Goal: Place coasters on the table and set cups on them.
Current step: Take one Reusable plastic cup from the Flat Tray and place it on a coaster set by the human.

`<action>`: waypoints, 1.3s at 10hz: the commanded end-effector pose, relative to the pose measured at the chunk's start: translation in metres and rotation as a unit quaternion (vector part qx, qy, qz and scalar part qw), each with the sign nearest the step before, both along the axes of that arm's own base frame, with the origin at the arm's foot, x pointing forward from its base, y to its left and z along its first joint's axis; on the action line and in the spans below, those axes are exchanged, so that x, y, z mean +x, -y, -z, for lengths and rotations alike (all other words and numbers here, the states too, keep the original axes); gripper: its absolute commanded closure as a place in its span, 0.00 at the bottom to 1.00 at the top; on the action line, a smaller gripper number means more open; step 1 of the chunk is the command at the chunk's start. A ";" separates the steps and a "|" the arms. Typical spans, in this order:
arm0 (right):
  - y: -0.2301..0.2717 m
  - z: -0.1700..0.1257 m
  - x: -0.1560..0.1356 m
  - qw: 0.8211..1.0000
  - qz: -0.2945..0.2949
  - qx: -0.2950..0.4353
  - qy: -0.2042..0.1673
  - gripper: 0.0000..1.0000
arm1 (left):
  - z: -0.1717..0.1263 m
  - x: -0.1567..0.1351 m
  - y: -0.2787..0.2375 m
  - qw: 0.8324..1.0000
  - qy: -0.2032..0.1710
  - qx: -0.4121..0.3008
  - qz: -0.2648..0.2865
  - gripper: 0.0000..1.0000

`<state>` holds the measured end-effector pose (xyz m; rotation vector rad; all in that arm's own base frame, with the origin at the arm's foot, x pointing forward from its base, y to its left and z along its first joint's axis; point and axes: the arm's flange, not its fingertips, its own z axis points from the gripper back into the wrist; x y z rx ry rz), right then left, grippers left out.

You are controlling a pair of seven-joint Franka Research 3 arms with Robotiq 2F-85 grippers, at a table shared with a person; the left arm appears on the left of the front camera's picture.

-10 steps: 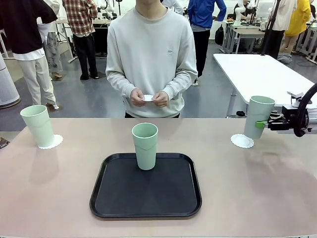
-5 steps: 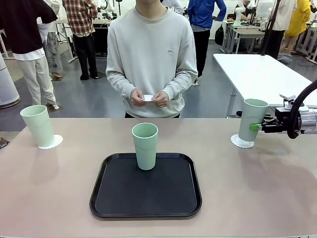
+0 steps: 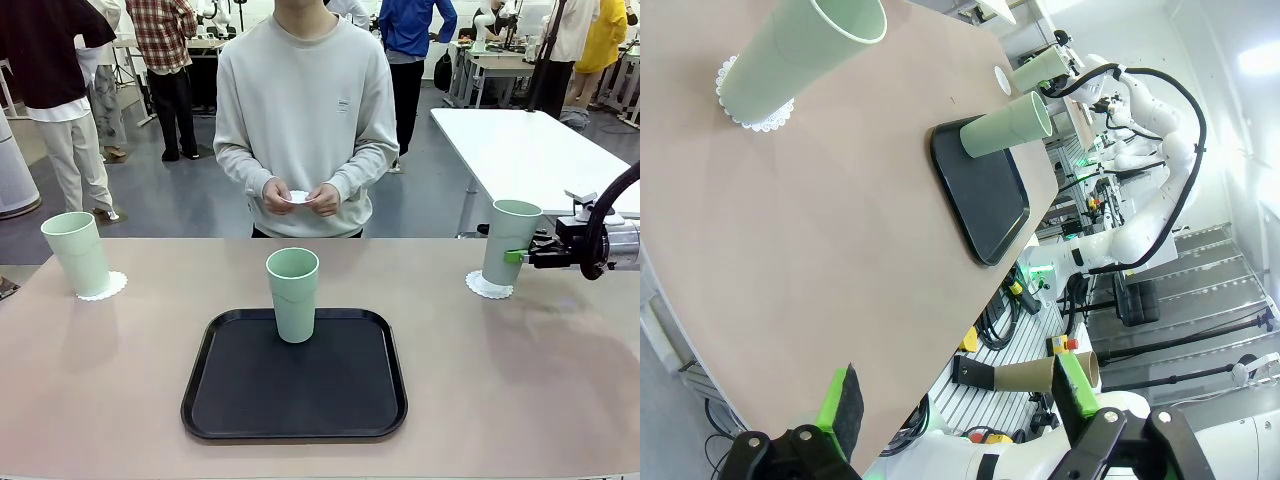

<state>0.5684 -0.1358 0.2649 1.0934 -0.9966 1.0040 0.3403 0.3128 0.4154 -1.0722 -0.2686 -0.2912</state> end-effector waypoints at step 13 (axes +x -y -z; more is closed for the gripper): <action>-0.005 0.030 0.012 0.997 -0.034 -0.016 0.066 0.15 | -0.002 -0.001 0.000 1.000 0.003 0.001 0.000 0.00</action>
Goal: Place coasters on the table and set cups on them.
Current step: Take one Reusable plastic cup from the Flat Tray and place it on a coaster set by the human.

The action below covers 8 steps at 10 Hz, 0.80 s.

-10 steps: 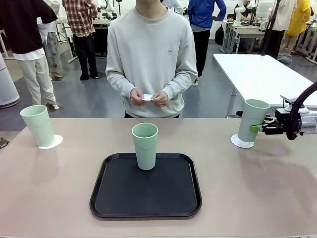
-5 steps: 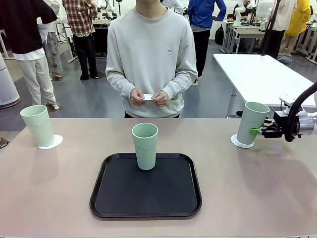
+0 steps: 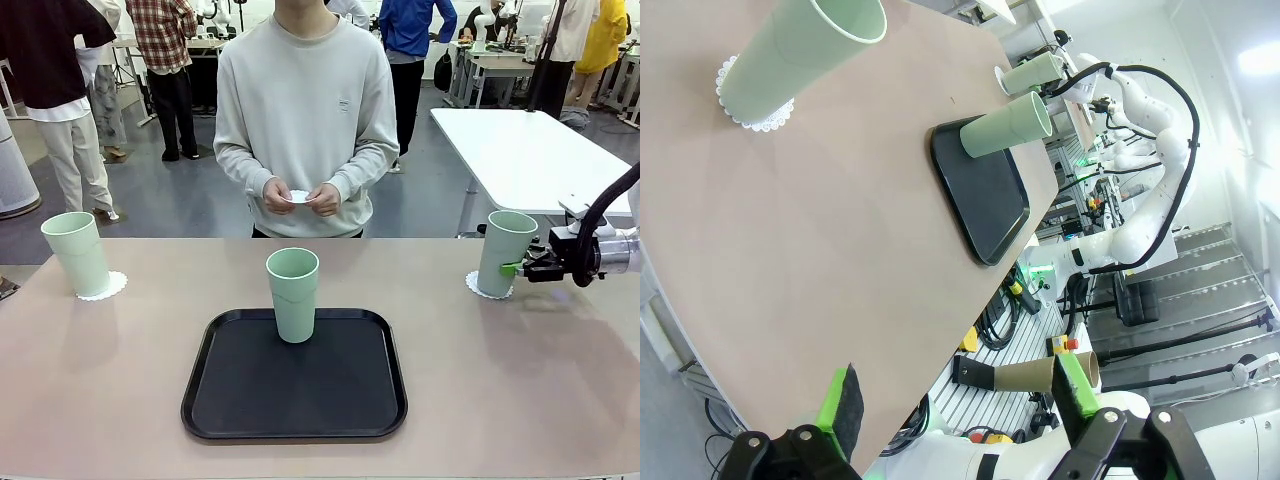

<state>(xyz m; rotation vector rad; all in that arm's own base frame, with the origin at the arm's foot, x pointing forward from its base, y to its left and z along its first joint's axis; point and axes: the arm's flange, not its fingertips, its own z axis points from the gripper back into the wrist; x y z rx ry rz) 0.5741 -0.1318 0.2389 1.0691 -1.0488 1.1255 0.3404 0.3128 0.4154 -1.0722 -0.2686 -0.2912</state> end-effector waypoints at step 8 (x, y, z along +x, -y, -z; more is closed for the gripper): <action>0.002 0.010 0.017 1.000 0.006 -0.007 0.021 0.03 | -0.002 -0.001 0.000 1.000 0.003 0.001 0.000 0.00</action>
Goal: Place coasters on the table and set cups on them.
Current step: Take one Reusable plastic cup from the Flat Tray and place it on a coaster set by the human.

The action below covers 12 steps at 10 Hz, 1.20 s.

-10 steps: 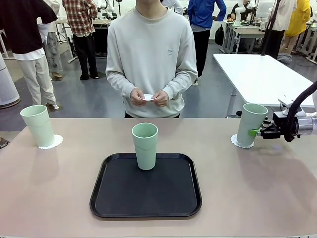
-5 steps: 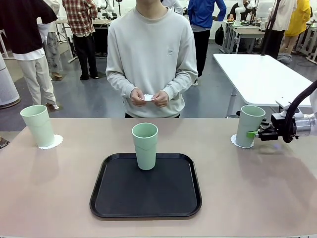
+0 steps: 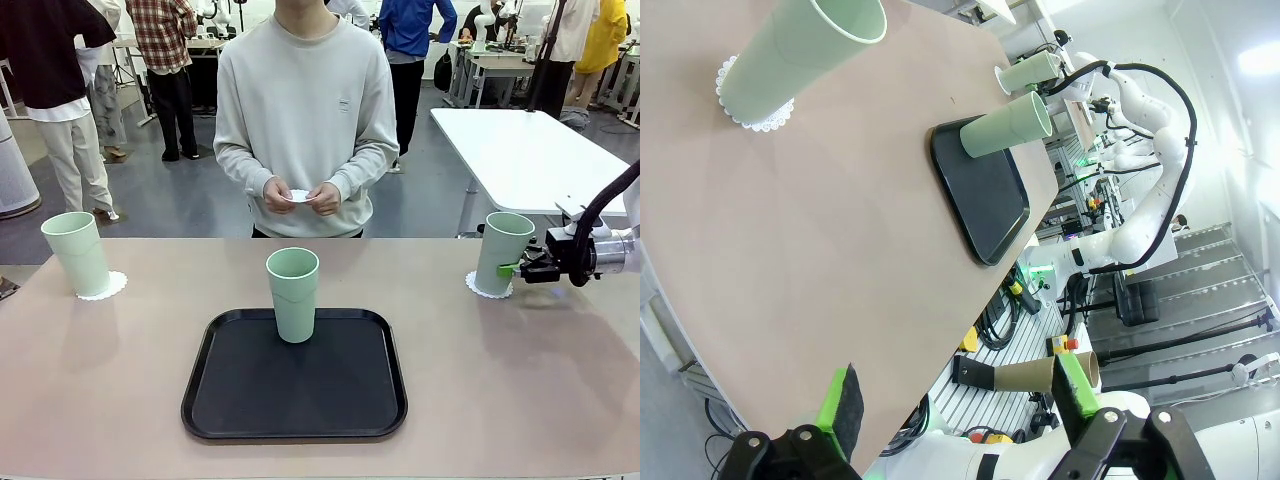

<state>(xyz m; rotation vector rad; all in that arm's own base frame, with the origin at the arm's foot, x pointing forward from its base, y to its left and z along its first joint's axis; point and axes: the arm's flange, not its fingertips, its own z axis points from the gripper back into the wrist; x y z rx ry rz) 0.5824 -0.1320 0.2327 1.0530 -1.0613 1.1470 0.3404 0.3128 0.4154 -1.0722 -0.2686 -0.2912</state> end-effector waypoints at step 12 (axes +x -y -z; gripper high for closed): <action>0.011 0.004 0.009 1.000 0.001 -0.018 -0.008 0.00 | -0.002 -0.001 0.000 1.000 0.003 0.001 0.000 0.00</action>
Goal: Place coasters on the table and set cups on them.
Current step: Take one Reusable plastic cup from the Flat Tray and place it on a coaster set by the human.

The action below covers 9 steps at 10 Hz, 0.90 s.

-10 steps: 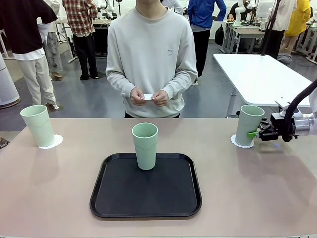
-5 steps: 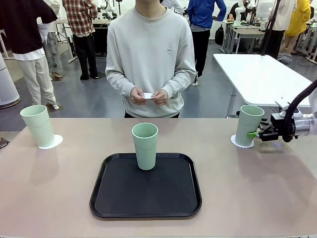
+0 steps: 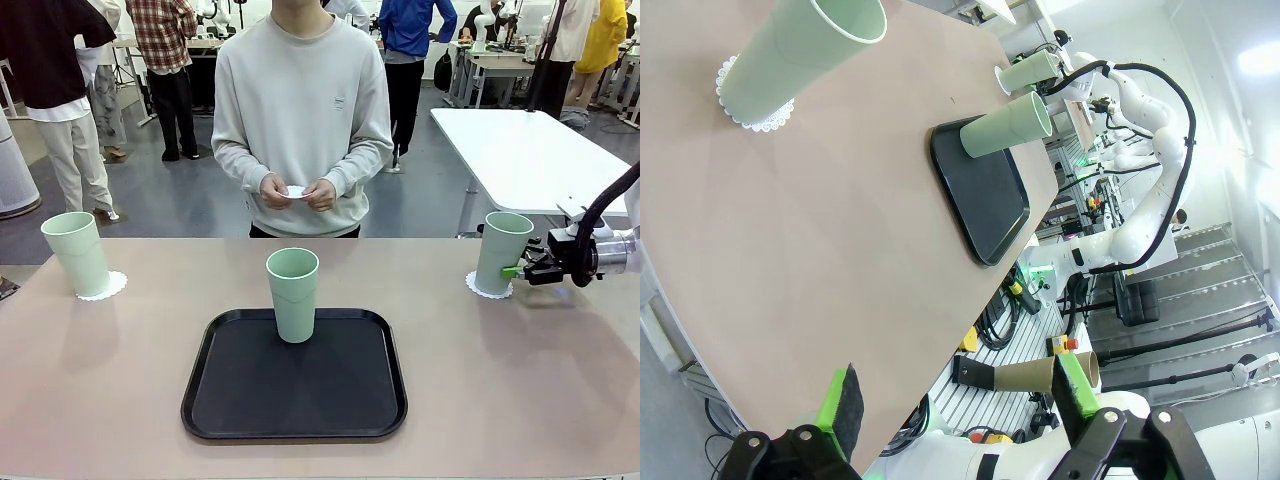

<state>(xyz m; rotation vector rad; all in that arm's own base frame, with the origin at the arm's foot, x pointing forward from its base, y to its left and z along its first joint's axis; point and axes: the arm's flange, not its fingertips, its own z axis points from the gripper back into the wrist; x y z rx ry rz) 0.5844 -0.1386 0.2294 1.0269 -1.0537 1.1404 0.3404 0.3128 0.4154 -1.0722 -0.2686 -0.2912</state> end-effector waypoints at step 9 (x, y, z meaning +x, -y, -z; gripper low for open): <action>0.025 -0.001 0.007 1.000 0.004 -0.008 -0.012 0.00 | -0.002 -0.001 0.000 1.000 0.003 0.001 0.000 0.00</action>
